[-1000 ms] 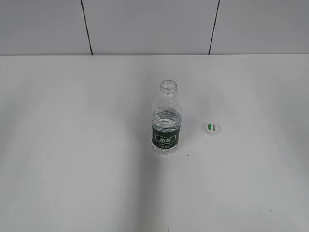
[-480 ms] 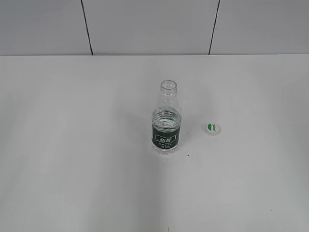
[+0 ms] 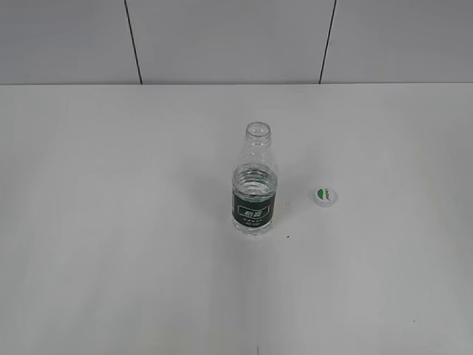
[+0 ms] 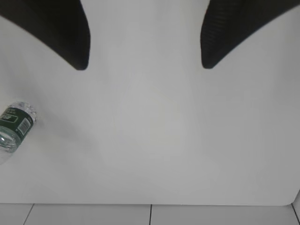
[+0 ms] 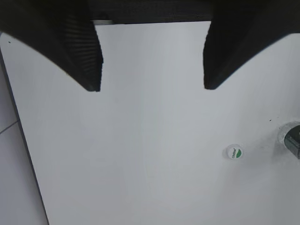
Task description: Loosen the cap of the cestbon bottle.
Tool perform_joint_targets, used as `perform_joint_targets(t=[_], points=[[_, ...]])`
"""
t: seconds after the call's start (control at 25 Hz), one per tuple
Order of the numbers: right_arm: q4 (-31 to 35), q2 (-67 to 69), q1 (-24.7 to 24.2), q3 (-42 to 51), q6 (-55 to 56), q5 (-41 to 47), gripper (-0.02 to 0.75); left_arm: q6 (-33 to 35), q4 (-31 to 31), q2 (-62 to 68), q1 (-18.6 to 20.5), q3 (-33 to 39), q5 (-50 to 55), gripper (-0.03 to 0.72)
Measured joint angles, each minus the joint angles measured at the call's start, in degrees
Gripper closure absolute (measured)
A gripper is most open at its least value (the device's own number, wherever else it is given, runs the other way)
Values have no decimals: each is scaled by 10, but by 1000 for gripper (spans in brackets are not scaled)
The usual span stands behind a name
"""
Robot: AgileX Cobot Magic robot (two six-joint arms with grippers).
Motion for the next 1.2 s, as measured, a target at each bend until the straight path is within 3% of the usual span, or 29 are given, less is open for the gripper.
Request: perform_joint_targets(t=[0.76, 1.2], points=[[5, -338, 0, 182, -2, -14, 222, 0, 10, -6, 0, 11, -6, 236], [-20, -342, 0, 268, -5, -58, 222, 0, 10, -6, 0, 11, -7, 236]])
